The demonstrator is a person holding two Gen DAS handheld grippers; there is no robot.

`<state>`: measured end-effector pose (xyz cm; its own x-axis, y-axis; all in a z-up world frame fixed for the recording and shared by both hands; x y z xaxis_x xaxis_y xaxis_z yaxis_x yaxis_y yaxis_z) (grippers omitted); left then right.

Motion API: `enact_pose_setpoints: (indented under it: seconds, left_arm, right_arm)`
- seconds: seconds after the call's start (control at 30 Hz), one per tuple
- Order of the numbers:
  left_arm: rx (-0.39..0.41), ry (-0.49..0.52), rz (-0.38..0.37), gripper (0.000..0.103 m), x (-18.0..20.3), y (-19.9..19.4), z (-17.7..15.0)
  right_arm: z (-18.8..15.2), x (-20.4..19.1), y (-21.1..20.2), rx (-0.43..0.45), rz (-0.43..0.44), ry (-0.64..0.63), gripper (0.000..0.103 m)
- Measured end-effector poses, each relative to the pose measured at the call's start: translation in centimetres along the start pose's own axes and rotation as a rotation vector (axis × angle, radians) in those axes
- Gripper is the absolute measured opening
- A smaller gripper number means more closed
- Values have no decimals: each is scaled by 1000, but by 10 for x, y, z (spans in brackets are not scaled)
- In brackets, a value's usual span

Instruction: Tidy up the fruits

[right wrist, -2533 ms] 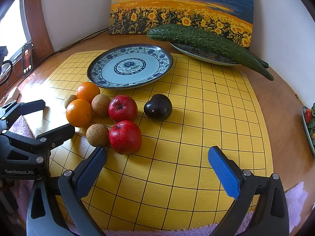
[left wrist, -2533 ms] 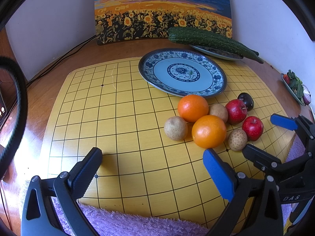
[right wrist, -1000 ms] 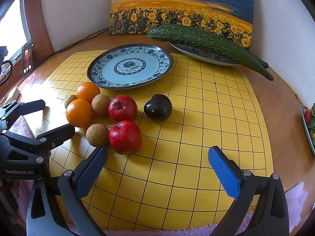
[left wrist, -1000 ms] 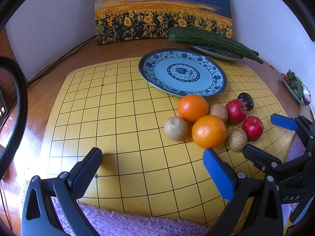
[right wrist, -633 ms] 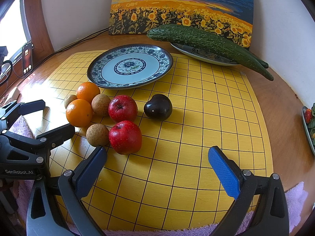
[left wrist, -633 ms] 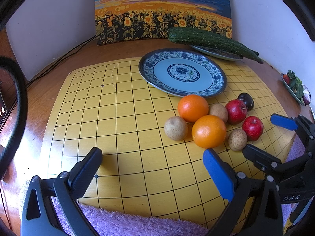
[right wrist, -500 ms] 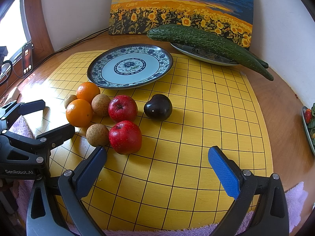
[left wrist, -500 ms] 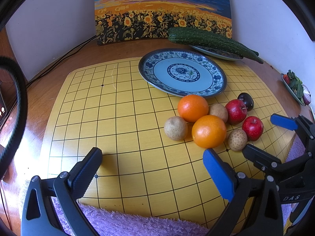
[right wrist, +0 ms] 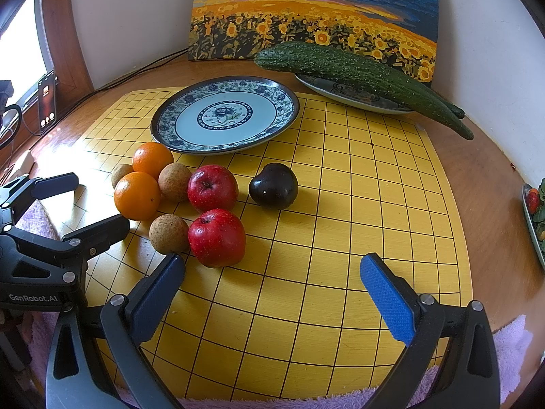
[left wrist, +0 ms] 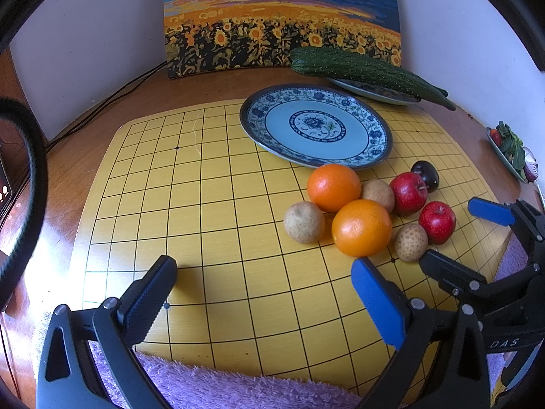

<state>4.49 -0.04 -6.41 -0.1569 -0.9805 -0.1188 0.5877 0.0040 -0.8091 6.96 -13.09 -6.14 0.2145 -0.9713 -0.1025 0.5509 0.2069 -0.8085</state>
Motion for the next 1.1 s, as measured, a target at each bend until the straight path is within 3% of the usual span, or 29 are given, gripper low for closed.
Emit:
enact_pose_setpoints:
  seconds: [0.8, 1.1]
  left_arm:
    - [-23, 4, -6, 102, -1, 1, 3]
    - [-35, 41, -33, 85, 2, -1, 8]
  right_arm:
    - [0, -1, -1, -14, -16, 17, 103]
    - [-5, -8, -12, -19, 4, 9, 70]
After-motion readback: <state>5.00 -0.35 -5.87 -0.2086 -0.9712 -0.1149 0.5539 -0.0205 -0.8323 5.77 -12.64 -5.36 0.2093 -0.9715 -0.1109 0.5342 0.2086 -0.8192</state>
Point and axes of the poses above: each gripper's, at about its wrist camera, not at the fingertips, and y roughly the way its jaws point, x to its right, z to its top, the point moved 8 cm from there along y, roughly the way its jaws point, and after that the axes turned 11 degrees about y, right-handed, at the moved point
